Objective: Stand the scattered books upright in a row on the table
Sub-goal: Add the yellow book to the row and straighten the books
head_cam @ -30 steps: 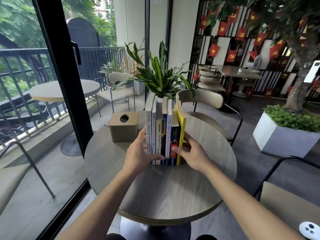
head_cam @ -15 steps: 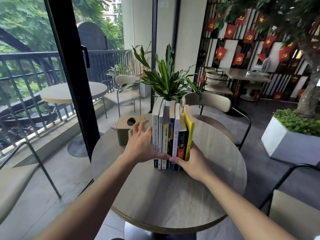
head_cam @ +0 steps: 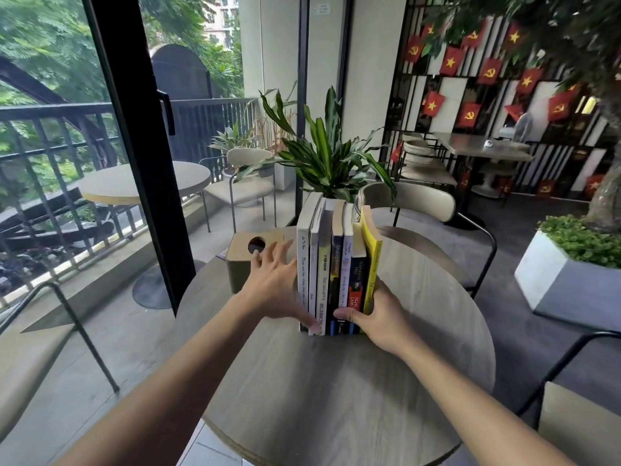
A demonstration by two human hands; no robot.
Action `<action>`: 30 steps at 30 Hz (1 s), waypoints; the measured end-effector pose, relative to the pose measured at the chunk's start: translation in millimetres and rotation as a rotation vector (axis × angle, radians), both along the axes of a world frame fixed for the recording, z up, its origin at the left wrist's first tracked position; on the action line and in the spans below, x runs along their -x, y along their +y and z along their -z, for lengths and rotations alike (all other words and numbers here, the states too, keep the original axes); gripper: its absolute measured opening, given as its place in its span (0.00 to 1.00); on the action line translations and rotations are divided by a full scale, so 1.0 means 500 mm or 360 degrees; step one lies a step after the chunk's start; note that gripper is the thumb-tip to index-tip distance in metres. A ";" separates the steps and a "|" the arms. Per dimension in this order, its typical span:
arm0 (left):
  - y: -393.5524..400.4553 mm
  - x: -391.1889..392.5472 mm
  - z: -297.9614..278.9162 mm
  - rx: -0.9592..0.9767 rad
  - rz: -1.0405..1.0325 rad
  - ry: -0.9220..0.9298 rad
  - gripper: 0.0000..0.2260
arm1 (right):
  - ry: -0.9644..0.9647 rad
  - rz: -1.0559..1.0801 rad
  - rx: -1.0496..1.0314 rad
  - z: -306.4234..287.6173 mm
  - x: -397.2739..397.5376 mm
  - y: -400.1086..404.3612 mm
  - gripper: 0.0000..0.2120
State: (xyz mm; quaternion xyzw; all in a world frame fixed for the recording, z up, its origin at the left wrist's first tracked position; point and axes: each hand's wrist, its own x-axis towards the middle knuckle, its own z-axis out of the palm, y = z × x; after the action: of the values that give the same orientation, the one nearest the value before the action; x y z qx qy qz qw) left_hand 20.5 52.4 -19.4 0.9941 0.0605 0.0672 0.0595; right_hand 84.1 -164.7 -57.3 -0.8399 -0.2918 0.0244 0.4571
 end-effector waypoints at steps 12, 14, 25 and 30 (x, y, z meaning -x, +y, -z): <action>0.018 -0.024 0.003 -0.0011 0.0041 -0.0028 0.60 | -0.0003 0.0001 0.0023 0.001 -0.021 0.011 0.41; 0.018 -0.026 0.010 0.0037 0.0075 -0.0068 0.60 | -0.0004 0.0012 0.0035 0.000 -0.021 0.010 0.40; -0.006 0.003 0.013 0.0273 0.0153 -0.0266 0.50 | 0.0032 -0.0006 0.0040 -0.019 -0.007 0.005 0.36; -0.014 0.023 0.010 0.0311 0.0156 -0.0271 0.41 | 0.0081 -0.0029 0.0071 -0.032 0.001 -0.003 0.32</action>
State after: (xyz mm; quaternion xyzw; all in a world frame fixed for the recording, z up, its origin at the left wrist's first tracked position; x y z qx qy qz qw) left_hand 8.8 45.4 -24.3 0.9761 0.0130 0.1419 0.1643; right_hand 83.8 -166.2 -41.1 -0.8463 -0.2872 0.0564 0.4452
